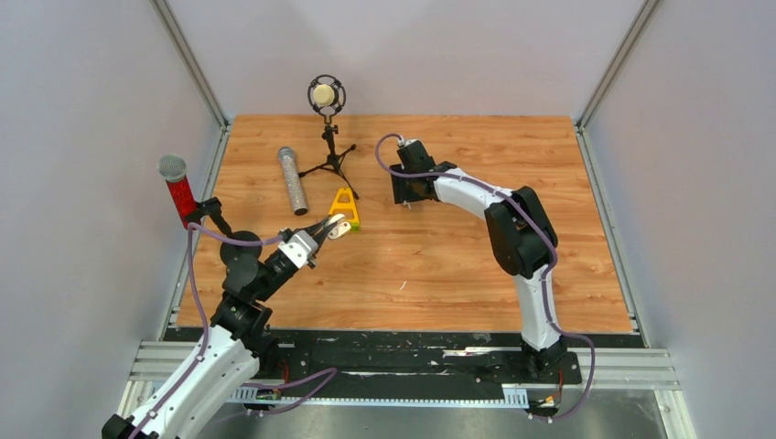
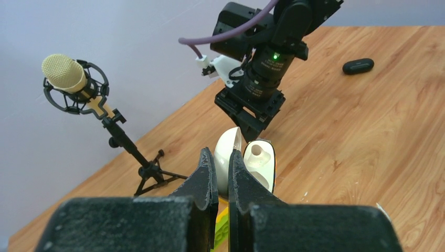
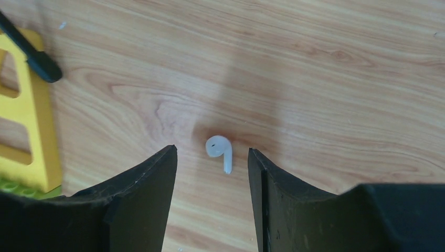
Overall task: Insert the wireless bluetooth earbuds into the charging case
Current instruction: Pick up the earbud from the center of the board.
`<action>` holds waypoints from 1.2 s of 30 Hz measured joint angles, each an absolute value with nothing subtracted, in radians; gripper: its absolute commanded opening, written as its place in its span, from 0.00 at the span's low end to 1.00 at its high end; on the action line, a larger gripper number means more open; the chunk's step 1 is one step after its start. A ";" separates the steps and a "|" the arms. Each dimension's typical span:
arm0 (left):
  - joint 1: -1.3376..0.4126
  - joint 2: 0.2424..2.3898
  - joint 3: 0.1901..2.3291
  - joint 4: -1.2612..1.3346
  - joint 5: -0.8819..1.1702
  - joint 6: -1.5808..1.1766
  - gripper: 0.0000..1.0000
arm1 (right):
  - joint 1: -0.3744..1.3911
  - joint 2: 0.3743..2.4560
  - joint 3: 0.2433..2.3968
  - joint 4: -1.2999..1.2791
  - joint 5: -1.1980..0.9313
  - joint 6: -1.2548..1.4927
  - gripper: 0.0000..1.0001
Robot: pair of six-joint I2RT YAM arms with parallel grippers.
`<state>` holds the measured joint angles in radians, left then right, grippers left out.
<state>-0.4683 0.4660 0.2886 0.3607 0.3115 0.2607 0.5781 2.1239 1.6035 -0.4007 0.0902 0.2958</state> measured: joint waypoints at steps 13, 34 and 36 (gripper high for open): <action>-0.464 0.469 0.289 0.381 0.312 0.236 0.00 | 0.572 2.199 1.647 -0.423 0.093 0.206 0.42; -0.462 0.469 0.289 0.386 0.312 0.227 0.00 | 0.554 2.205 1.661 -0.423 -0.097 -0.024 0.54; -0.461 0.469 0.289 0.386 0.312 0.226 0.00 | 0.554 2.205 1.660 -0.429 -0.117 -0.084 0.51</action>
<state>-0.4614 0.4686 0.2886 0.3859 0.3122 0.2260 0.5537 2.2051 1.6604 -0.4286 -0.1165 -0.0841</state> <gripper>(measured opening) 0.049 0.540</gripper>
